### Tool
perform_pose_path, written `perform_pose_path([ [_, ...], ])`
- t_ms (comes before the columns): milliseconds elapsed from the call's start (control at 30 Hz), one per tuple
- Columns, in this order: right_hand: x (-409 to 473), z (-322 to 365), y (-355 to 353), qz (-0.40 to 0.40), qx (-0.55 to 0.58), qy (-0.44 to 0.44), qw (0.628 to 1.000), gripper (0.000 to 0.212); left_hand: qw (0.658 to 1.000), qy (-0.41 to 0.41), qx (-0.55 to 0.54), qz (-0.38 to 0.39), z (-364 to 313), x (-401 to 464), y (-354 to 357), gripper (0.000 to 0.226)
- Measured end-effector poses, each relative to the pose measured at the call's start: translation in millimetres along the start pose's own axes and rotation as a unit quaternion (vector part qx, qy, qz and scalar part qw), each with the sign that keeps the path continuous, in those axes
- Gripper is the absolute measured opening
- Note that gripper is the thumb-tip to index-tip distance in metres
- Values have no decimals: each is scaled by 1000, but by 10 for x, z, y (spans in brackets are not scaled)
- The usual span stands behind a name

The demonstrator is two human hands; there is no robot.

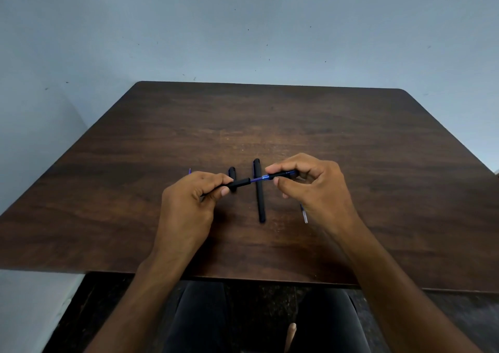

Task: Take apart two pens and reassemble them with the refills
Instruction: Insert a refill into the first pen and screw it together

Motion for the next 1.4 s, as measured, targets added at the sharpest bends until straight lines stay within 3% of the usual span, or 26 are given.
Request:
perform_pose_path([
  [133,-18,4,85,27,-6,2,1000,21,1000,18,5,5,-56,-14,50,25],
  [333,-40,-48,73,2,43,42,998,19,1000,24,19,5,-52,-17,41,25],
  [1000,-15,-23,72,28,-2,52,998,10,999,35,16,-3,-75,-11,31,23],
  [1300,-7,-80,102,35,-3,71,997,35,1000,31,4,-5,-62,-38,5,22],
  [1400,-16,-83,72,34,88,80,992,31,1000,26,0,-15,-43,-7,-37,22],
])
Point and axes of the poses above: each hand's wrist, its own x-axis towards the middle knuckle, its own y-axis out of the palm, z = x × y, the point moved 5 cm from there along x, towards the middle knuckle, and after that the axes turned 9 degrees about -y, right-handed, at the moved point
